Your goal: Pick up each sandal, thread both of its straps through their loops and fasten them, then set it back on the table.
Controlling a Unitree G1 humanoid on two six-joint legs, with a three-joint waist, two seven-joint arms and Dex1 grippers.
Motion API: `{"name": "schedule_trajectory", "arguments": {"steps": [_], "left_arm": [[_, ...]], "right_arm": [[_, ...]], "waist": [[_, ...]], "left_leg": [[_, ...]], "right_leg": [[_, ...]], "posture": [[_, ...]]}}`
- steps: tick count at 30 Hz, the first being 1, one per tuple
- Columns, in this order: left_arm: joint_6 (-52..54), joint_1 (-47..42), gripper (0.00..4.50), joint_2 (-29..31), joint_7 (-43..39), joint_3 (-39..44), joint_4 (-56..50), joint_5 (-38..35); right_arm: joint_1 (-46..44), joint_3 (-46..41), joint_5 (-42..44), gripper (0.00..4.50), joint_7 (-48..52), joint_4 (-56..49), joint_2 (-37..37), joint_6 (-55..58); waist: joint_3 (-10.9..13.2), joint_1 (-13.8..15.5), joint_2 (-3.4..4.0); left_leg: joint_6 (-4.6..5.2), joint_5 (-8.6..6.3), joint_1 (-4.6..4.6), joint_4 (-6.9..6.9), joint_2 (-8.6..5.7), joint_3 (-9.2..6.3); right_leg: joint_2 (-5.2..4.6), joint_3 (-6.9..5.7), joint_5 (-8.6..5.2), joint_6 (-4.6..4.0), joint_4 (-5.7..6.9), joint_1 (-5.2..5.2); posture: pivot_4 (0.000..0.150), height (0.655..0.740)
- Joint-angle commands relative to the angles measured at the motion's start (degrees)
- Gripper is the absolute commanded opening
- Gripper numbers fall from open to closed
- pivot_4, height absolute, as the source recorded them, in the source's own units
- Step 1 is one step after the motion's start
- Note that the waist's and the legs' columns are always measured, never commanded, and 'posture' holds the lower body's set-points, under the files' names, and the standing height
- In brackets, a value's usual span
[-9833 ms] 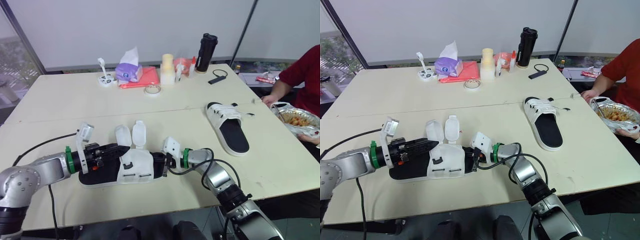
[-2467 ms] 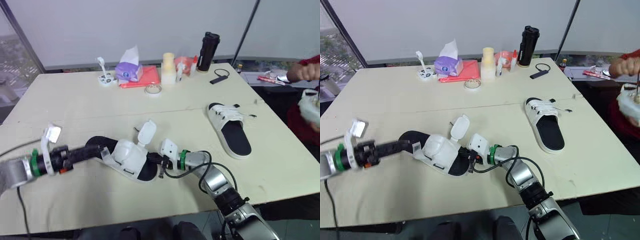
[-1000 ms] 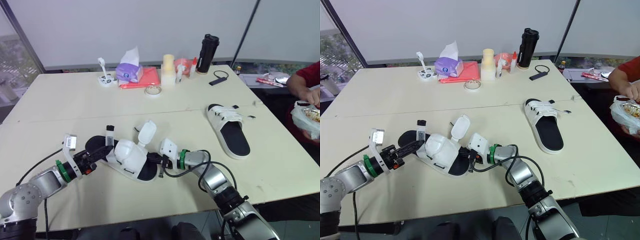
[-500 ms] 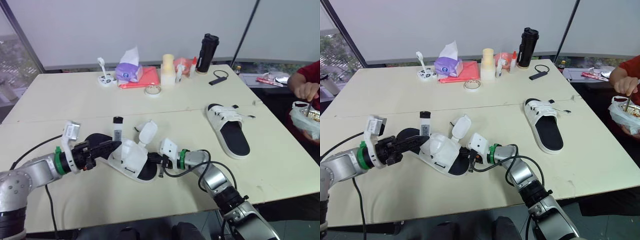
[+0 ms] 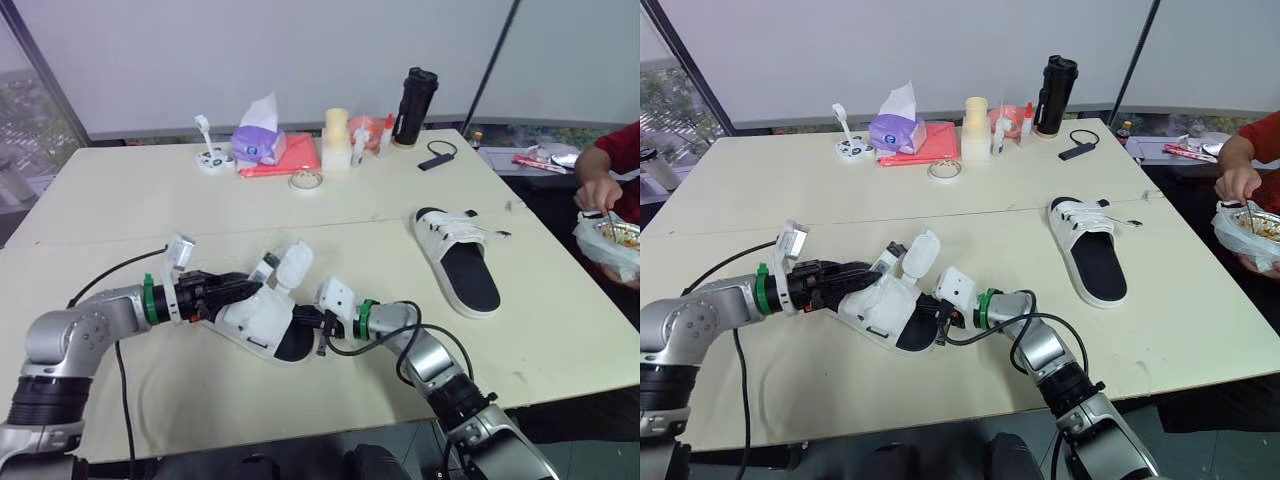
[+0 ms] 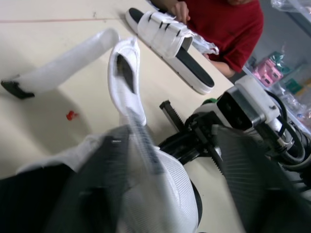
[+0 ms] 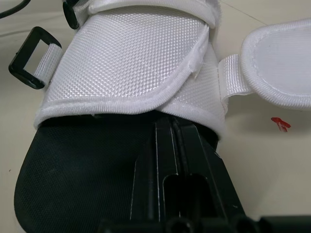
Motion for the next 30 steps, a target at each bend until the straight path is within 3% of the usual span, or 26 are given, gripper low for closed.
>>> {"name": "schedule_trajectory", "arguments": {"steps": [1, 14, 22, 25, 29, 30], "left_arm": [[-0.85, -2.15, 2.77, 0.18, -2.69, -0.77, 1.26, 1.64], [-6.38, -13.50, 2.77, -2.09, -12.72, -7.76, 17.69, 12.36], [-7.91, -16.79, 2.77, -4.11, -15.61, -8.25, 22.06, 15.73], [-8.11, -17.91, 1.95, -5.24, -15.46, -7.47, 23.06, 16.13], [-7.51, -18.34, 0.04, -5.49, -15.71, -6.62, 22.58, 15.71], [-6.79, -18.16, 0.04, -5.24, -15.88, -6.17, 21.68, 15.10]], "right_arm": [[3.21, 2.06, -3.23, 0.00, -0.21, 4.46, -1.66, 3.70], [2.97, 2.17, -3.19, 0.00, -0.83, 4.74, -1.13, 3.90], [3.34, 2.14, -3.17, 0.00, -1.20, 4.38, -1.31, 4.07], [3.26, 2.18, -3.20, 0.00, -1.24, 4.53, -1.22, 3.99], [3.24, 2.22, -3.19, 0.00, -1.24, 4.57, -1.19, 4.00], [3.28, 2.22, -3.18, 0.00, -1.24, 4.53, -1.20, 4.04]], "waist": [[0.00, -0.02, 0.00], [0.00, -0.06, 0.00], [-0.01, -0.02, -0.03], [-0.02, -0.02, -0.02], [-0.01, -0.04, -0.02], [-0.01, -0.04, -0.02]], "left_leg": [[0.00, 0.00, 0.00, 0.00, -0.01, 0.01], [0.01, 0.00, -0.03, 0.01, -0.03, 0.03], [0.01, 0.00, -0.04, 0.01, -0.03, 0.03], [0.01, 0.00, -0.04, 0.03, -0.03, 0.04], [0.01, 0.00, -0.04, 0.02, -0.03, 0.03], [0.01, 0.00, -0.04, 0.02, -0.03, 0.03]], "right_leg": [[0.00, -0.01, 0.00, 0.01, 0.00, 0.00], [0.10, -0.09, 0.08, 0.18, 0.02, -0.01], [0.11, -0.12, 0.10, 0.20, 0.06, 0.00], [0.13, -0.13, 0.10, 0.20, 0.07, 0.02], [0.13, -0.13, 0.10, 0.24, 0.08, 0.01], [0.13, -0.13, 0.11, 0.25, 0.09, 0.02]], "posture": [[0.150, 0.7400], [0.150, 0.7400], [0.150, 0.7400], [0.150, 0.7400], [0.150, 0.7400], [0.150, 0.7400]]}}
